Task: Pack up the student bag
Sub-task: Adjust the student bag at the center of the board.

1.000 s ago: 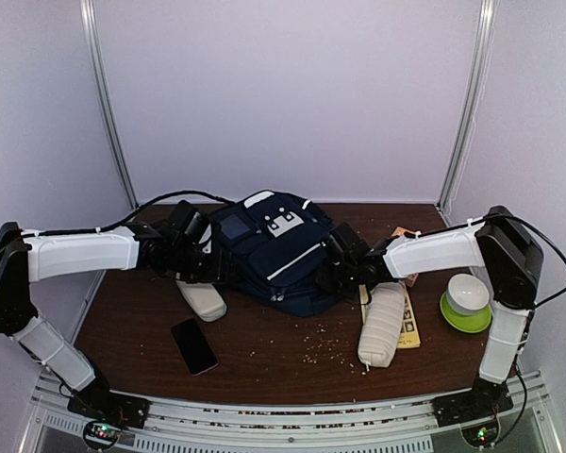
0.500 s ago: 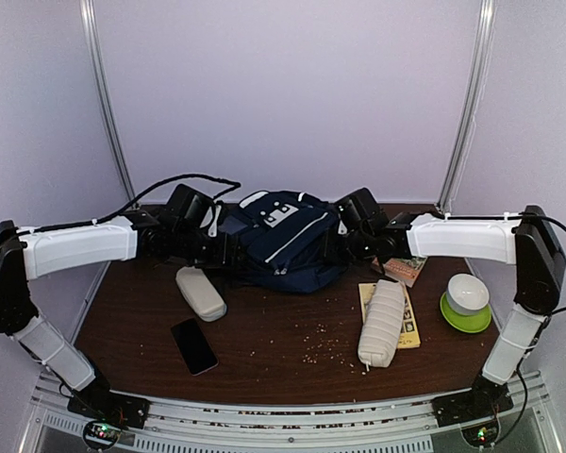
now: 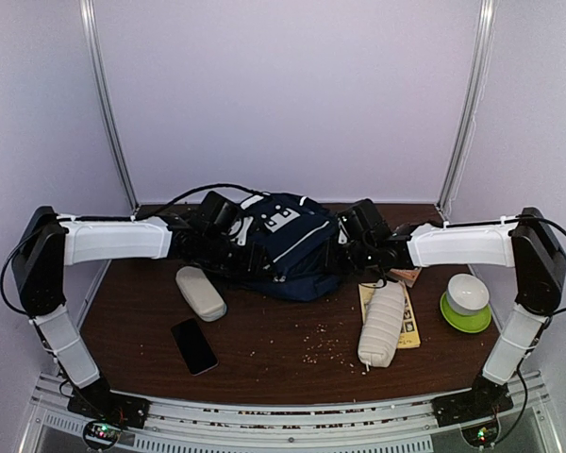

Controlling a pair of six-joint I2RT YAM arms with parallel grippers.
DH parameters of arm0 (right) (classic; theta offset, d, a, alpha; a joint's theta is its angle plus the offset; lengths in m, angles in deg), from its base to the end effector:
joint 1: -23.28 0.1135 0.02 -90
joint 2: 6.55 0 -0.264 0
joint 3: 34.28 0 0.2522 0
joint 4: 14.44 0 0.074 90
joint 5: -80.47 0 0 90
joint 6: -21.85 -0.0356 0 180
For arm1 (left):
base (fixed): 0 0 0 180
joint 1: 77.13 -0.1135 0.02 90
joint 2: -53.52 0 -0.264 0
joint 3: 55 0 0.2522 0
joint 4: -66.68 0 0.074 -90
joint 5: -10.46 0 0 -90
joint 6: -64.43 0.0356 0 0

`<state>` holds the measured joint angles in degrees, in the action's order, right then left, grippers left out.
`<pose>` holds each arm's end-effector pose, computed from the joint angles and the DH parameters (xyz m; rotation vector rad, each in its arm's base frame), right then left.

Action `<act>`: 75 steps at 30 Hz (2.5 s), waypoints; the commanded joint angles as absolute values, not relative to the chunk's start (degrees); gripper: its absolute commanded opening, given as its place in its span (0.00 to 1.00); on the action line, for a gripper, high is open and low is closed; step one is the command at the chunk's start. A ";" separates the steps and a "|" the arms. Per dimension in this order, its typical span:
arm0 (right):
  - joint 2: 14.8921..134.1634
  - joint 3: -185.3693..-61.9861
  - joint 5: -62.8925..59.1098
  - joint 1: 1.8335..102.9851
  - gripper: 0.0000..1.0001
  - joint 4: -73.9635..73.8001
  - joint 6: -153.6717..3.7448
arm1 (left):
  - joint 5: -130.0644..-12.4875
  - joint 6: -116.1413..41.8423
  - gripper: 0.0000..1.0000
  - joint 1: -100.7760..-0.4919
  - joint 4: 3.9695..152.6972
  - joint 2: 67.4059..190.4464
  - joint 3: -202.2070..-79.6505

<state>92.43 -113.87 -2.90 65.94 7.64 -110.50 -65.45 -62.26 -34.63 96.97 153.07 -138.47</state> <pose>0.2774 0.2612 0.2181 -0.0708 2.4565 0.8531 0.2751 -0.2638 0.2254 0.2562 2.5499 -0.8968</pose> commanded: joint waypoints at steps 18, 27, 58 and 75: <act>88.03 -111.90 1.20 66.27 0.00 0.26 -109.31 | -59.82 -63.77 0.43 -34.15 89.78 156.89 -141.00; 87.86 -111.58 2.16 66.26 0.00 -0.70 -109.90 | -55.91 -62.92 0.43 -33.56 85.80 156.84 -139.25; 87.13 -108.51 5.62 66.28 0.00 -2.59 -108.52 | -57.68 -56.55 0.66 -33.54 80.84 145.53 -129.44; 87.12 -109.28 6.73 66.35 0.00 -2.32 -108.67 | -55.48 -52.15 0.77 -33.54 88.46 157.31 -140.99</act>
<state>90.11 -108.42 2.65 65.91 1.19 -110.04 -58.06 -53.49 -33.26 89.04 156.13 -139.61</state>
